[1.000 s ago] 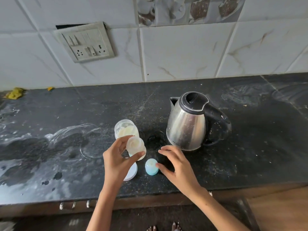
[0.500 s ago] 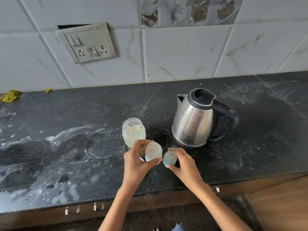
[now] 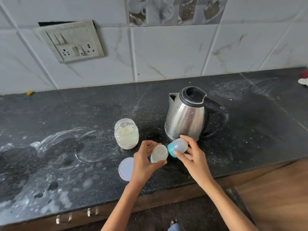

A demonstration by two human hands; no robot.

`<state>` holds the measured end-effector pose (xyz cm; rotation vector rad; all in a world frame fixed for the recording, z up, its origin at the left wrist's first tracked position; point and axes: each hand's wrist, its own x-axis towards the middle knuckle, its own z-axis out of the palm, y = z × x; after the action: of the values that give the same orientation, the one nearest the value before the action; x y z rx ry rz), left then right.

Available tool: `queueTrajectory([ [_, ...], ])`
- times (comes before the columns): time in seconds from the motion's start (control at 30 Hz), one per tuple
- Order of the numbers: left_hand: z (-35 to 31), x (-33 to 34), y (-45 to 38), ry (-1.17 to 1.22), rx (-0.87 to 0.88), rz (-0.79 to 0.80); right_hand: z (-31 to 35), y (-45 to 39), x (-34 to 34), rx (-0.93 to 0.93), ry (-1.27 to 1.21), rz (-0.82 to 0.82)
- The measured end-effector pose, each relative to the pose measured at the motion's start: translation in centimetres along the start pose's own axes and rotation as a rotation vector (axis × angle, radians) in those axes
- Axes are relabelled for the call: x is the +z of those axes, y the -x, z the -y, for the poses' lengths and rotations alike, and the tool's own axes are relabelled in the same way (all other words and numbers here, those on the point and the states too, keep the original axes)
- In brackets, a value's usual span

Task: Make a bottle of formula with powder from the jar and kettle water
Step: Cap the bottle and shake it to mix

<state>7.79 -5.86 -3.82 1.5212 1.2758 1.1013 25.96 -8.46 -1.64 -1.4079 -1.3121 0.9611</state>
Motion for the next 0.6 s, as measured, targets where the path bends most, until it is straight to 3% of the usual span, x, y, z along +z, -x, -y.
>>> queueTrajectory([
  [0.23, 0.4, 0.5, 0.6, -0.04, 0.008, -0.081, 2.0, -1.1, 0.5, -0.072, 0.039, 0.085],
  [0.47, 0.9, -0.2, 0.8, 0.0, 0.028, 0.007, 2.5, -1.8, 0.8, -0.113, 0.106, 0.19],
  [0.6, 0.4, 0.6, 0.5, -0.025, 0.034, -0.04, 2.6, -2.3, 1.0, -0.14, 0.202, 0.251],
])
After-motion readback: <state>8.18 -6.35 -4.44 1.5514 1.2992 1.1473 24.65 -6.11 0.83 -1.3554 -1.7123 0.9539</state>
